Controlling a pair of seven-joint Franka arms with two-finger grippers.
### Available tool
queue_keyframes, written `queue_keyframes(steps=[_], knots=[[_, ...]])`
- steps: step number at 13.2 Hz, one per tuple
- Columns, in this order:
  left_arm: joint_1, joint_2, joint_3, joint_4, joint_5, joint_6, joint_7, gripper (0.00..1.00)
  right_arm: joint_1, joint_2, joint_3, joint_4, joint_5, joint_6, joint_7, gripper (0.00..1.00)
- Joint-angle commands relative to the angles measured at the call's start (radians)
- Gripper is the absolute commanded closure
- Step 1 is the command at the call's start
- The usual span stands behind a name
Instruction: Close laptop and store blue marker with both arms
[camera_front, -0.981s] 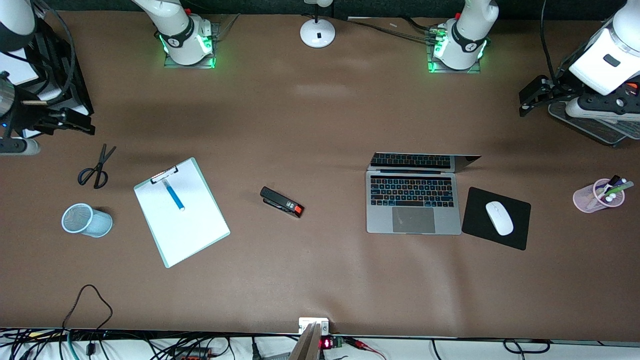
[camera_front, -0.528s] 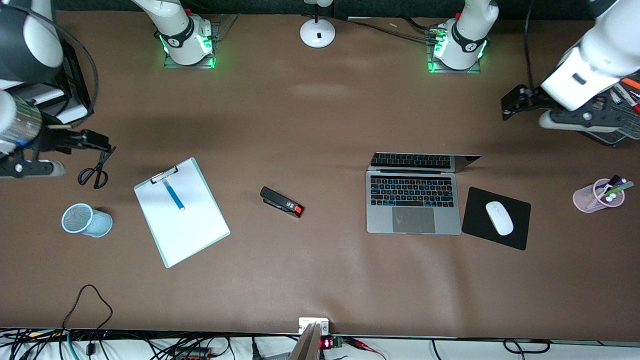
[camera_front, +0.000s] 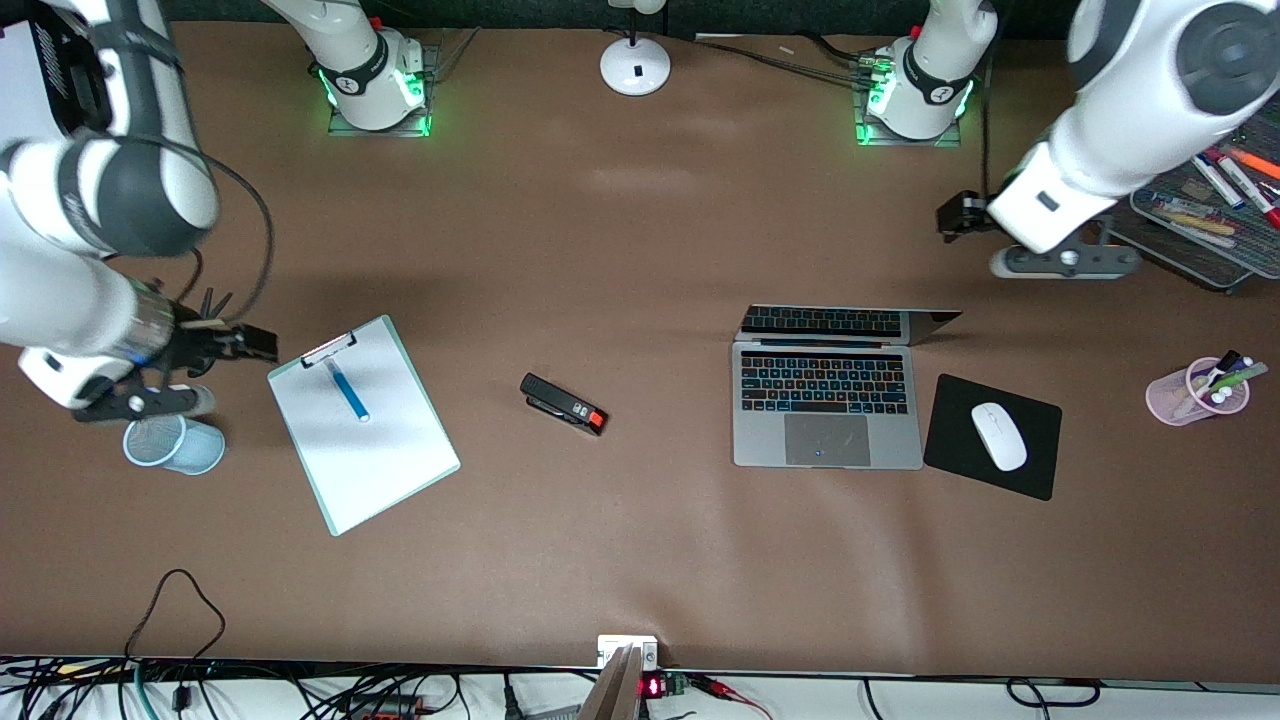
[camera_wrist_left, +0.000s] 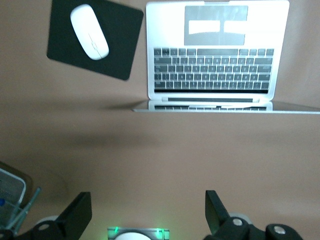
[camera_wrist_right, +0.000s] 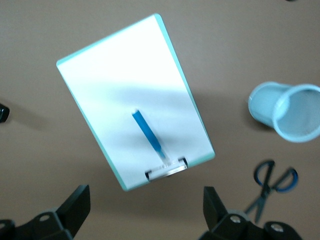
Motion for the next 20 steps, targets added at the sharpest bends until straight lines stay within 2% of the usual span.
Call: queue_keyframes(steps=[1, 3, 10, 15, 18, 20], knots=[[0.004, 0.010, -0.089, -0.057, -0.011, 0.044, -0.125, 0.00, 0.021, 0.069, 0.000, 0.012, -0.003, 0.058, -0.021, 0.00], [0.004, 0.058, -0.143, -0.060, -0.002, 0.045, -0.204, 0.00, 0.030, 0.115, 0.000, 0.012, -0.003, 0.060, -0.069, 0.00], [0.001, 0.233, -0.189, -0.056, 0.015, 0.123, -0.198, 0.00, 0.027, 0.253, 0.000, 0.014, -0.008, 0.182, -0.374, 0.00], [-0.002, 0.339, -0.191, 0.006, 0.076, 0.180, -0.196, 0.00, 0.033, 0.322, 0.000, 0.020, -0.003, 0.281, -0.420, 0.00], [-0.005, 0.398, -0.192, 0.079, 0.119, 0.186, -0.196, 0.00, 0.033, 0.345, 0.000, 0.020, -0.002, 0.285, -0.422, 0.00], [-0.022, 0.415, -0.192, 0.092, 0.124, 0.227, -0.196, 0.00, 0.031, 0.350, 0.000, 0.014, -0.003, 0.285, -0.434, 0.03]])
